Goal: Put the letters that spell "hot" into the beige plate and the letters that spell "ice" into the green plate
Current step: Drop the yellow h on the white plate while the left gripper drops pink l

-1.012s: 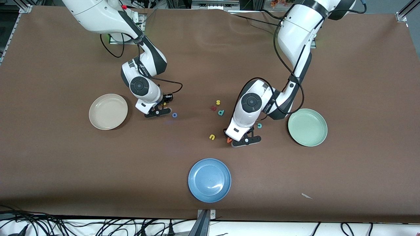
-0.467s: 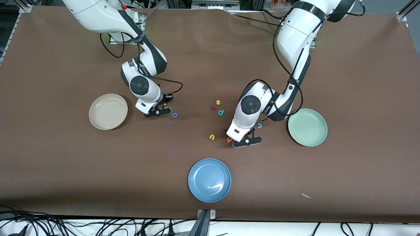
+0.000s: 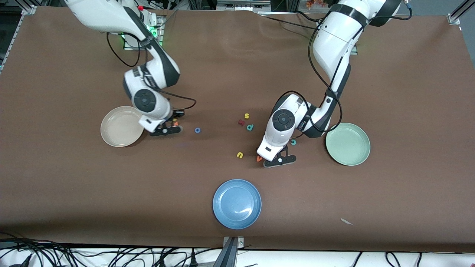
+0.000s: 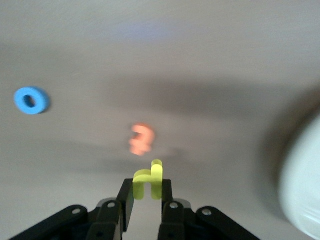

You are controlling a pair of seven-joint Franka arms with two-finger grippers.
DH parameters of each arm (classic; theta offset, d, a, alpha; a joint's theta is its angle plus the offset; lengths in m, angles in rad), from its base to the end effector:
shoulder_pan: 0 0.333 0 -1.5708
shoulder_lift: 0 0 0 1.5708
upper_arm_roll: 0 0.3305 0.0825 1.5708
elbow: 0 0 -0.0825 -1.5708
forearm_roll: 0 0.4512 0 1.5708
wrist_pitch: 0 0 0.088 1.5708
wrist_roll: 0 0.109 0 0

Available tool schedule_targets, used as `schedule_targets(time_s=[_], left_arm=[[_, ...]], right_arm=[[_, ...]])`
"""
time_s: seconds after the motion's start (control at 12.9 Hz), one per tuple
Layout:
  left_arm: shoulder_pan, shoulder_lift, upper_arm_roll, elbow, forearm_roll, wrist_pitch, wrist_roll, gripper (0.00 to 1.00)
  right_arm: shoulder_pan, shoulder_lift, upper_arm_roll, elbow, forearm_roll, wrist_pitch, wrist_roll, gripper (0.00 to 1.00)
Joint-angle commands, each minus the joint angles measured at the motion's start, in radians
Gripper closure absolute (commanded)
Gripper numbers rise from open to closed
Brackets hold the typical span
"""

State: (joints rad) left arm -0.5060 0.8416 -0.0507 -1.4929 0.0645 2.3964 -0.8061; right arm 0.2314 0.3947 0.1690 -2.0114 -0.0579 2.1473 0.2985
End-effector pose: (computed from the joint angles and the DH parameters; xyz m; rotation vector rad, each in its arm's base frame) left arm 0.6648 -0.4063 0.1365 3.0877 0.3433 0.0842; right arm 0.5764 0.2418 0.2026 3.0459 0.2061 -0.3750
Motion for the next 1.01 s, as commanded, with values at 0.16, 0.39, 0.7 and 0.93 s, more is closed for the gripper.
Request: schedule_targets(time_s=[0.16, 0.39, 0.7, 0.93], left_arm=[[0.001, -0.021, 0.005, 0.01, 0.024, -0.017, -0.007, 1.0], [0.024, -0.082, 0.002, 0.008, 0.026, -0.098, 0.01, 1.0], [0.208, -0.189, -0.073, -0.055, 0.023, -0.194, 0.285, 1.0], [0.3, -0.268, -0.074, -0.17, 0.023, -0.197, 0.523, 1.0]], right_arm=[[-0.003, -0.094, -0.165, 0.042, -0.01, -0.178, -0.111, 0.89], [-0.012, -0.047, -0.308, 0.036, -0.01, -0.156, -0.29, 0.88], [-0.052, 0.038, -0.339, -0.004, 0.0, -0.043, -0.4, 0.88], [-0.11, 0.092, -0.339, -0.009, -0.002, 0.017, -0.489, 0.78]])
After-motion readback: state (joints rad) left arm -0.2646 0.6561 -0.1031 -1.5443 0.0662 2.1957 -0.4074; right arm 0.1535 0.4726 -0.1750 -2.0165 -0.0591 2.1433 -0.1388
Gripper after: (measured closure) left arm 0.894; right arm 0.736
